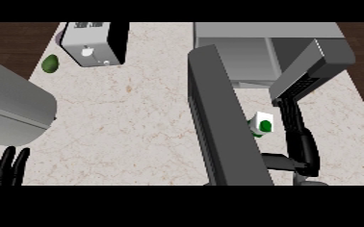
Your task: Pick up the milk, place it into the microwave and close the microwave
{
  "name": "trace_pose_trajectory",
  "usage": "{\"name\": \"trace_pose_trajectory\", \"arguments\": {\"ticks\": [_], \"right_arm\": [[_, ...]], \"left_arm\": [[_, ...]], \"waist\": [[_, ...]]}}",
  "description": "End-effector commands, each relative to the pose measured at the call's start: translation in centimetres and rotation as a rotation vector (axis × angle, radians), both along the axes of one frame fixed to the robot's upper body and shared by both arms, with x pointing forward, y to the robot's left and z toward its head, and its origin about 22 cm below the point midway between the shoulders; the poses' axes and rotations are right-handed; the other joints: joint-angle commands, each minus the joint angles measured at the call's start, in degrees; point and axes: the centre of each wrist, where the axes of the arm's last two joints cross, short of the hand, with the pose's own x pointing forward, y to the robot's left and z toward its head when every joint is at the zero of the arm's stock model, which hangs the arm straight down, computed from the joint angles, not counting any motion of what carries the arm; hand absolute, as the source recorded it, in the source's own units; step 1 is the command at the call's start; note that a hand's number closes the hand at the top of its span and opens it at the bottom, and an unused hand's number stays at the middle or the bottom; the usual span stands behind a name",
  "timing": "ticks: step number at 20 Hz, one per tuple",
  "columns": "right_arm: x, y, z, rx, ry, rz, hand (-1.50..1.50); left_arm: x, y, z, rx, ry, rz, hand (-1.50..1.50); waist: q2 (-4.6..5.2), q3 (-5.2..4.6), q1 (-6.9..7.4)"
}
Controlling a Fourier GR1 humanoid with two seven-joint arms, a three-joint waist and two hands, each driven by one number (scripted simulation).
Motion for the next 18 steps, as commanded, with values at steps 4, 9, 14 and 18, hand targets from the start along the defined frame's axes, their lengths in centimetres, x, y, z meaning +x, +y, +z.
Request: {"name": "trace_pose_trajectory", "arguments": {"ticks": [4, 9, 14, 18], "right_arm": [[2.8, -0.8, -2.3, -0.011, -0.018, 0.018, -1.50], [1.9, -0.1, -4.4, -0.016, -0.010, -0.022, -1.50], [1.8, -0.2, -6.3, -0.109, 0.051, -0.125, -1.50], [2.7, -5.4, -6.0, -0.134, 0.065, -0.214, -1.50]], "left_arm": [[-0.1, 0.4, 0.8, 0.000, -0.004, -0.005, -1.50], [0.0, -0.1, 0.3, -0.007, 0.006, 0.002, -1.50], [0.5, 0.1, -0.5, -0.009, -0.001, 0.011, -1.50], [-0.1, 0.0, -0.3, -0.006, 0.012, -0.022, -1.50]], "waist": [[0.08, 0.02, 0.20], [0.05, 0.01, 0.02], [0.11, 0.01, 0.09], [0.20, 0.05, 0.44]]}}
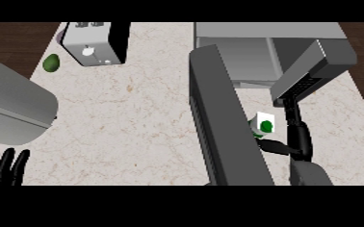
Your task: Pick up the milk, place it into the microwave and close the microwave
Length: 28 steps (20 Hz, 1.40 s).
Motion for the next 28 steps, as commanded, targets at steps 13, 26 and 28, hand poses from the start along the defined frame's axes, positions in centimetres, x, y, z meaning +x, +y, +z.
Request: {"name": "trace_pose_trajectory", "arguments": {"ticks": [13, 26, 28], "right_arm": [[0.2, 1.2, -2.6, 0.283, 0.018, 0.438, -1.50], [2.8, 4.9, -0.4, 0.165, -0.215, 0.221, 1.50], [5.0, 0.0, 1.8, 0.152, -0.224, 0.259, 1.50]], "left_arm": [[1.5, -0.6, -0.4, -0.020, 0.010, -0.018, -1.50], [-0.9, 0.1, -0.2, -0.028, 0.025, -0.006, -1.50], [0.5, 1.4, -0.9, -0.008, 0.003, -0.017, -1.50]], "waist": [[0.19, 0.08, 0.43], [-0.31, -0.07, -0.33], [-0.01, -0.02, 0.03]]}}
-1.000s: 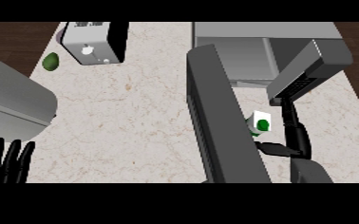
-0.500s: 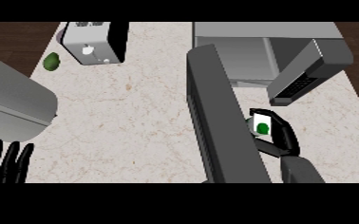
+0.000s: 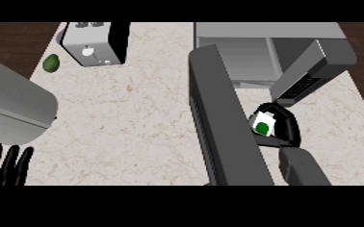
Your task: Pick up the milk, place it into the microwave and close the microwave
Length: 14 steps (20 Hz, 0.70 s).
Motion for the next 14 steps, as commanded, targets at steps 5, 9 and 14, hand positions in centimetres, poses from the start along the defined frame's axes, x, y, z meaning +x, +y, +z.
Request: {"name": "trace_pose_trajectory", "arguments": {"ticks": [5, 9, 14], "right_arm": [[0.8, -9.6, 4.2, 0.025, -0.080, 0.128, 1.50], [1.6, -7.6, 4.6, 0.056, -0.082, 0.202, 1.50], [2.7, -5.1, 5.8, 0.072, -0.096, 0.282, 1.50]], "left_arm": [[-0.7, 0.0, -1.3, -0.013, 0.002, -0.022, -1.50], [-0.4, 1.5, 0.0, -0.011, -0.004, -0.013, -1.50], [-1.1, 0.5, 1.6, -0.017, 0.007, -0.010, -1.50]], "waist": [[0.01, 0.00, 0.20], [-0.12, -0.06, -0.46], [-0.21, -0.03, -0.41]]}}
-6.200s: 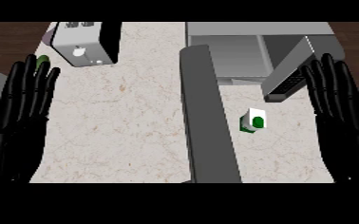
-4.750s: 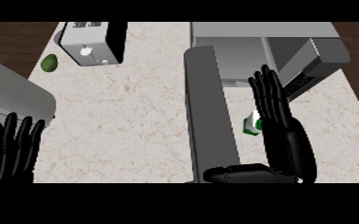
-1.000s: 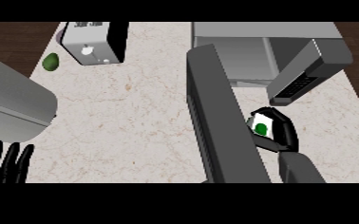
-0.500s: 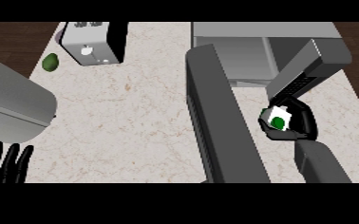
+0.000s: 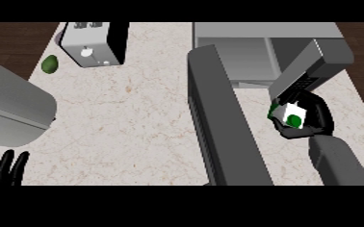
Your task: Pick up the milk, place it into the microwave and close the microwave
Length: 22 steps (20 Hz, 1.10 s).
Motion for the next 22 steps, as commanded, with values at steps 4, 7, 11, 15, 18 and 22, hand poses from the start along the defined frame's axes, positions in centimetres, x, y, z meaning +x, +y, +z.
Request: {"name": "trace_pose_trajectory", "arguments": {"ticks": [4, 7, 11, 15, 18, 22], "right_arm": [[0.7, 4.3, 2.6, 0.015, -0.072, 0.119, 1.50], [2.8, 4.4, 5.5, -0.062, -0.111, 0.074, 1.50], [3.6, 6.7, 6.4, -0.099, -0.082, 0.054, 1.50], [7.6, 10.4, 8.7, -0.131, -0.061, 0.030, 1.50], [7.9, 10.3, 7.9, -0.156, -0.041, 0.053, 1.50], [10.3, 13.6, 8.4, -0.155, -0.034, 0.047, 1.50]], "left_arm": [[0.1, 1.7, -0.5, -0.003, 0.005, 0.030, -1.50], [-1.0, 1.0, -0.6, 0.001, 0.017, 0.015, -1.50], [0.0, 1.9, -0.9, -0.007, 0.014, 0.011, -1.50], [-0.8, 2.6, -1.8, -0.008, 0.007, 0.005, -1.50], [1.1, 1.6, -0.9, 0.002, 0.001, 0.019, -1.50], [0.6, 2.1, -1.8, 0.000, 0.013, -0.003, -1.50]], "waist": [[-0.13, -0.06, -0.41], [0.00, -0.02, 0.21], [0.09, 0.00, 0.15], [0.25, -0.01, 1.18], [0.25, 0.02, 0.52], [0.71, 0.05, 1.92]]}}
